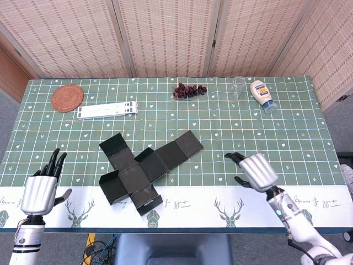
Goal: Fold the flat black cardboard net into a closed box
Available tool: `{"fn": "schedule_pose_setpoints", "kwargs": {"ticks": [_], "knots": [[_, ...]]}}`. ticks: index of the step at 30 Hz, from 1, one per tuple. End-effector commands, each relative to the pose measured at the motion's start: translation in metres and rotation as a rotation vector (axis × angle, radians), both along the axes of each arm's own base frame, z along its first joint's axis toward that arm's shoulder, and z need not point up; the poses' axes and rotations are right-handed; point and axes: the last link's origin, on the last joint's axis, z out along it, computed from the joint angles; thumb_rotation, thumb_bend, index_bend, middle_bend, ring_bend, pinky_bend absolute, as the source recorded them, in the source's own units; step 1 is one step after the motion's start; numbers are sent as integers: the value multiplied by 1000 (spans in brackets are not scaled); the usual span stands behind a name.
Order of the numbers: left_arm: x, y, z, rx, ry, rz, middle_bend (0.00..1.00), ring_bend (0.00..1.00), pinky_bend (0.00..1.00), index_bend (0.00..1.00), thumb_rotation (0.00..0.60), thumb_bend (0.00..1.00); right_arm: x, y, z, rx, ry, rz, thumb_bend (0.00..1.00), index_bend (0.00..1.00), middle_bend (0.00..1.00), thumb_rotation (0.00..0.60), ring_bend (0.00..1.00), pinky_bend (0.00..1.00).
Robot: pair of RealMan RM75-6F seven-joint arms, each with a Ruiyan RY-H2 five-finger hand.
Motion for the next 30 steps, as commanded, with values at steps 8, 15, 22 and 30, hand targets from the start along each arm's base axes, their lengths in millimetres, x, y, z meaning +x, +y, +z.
{"fn": "schedule_pose_setpoints", "kwargs": {"ticks": [8, 15, 22, 30], "knots": [[2, -7, 3, 0, -7, -24, 0, 302, 514, 48, 600, 135, 99, -52, -94, 202, 111, 223, 270, 289, 389, 600, 787, 904], [2, -11, 6, -3, -40, -17, 0, 302, 514, 47, 600, 135, 127, -63, -132, 220, 173, 280, 270, 289, 389, 600, 787, 904], [1, -13, 7, -9, -59, -10, 0, 300, 514, 47, 600, 135, 140, -64, -159, 238, 212, 300, 270, 310, 389, 600, 792, 904], [0, -12, 7, -19, -76, -13, 0, 297, 513, 47, 600, 135, 145, -63, -180, 206, 227, 320, 322, 504, 497, 600, 829, 961]]}}
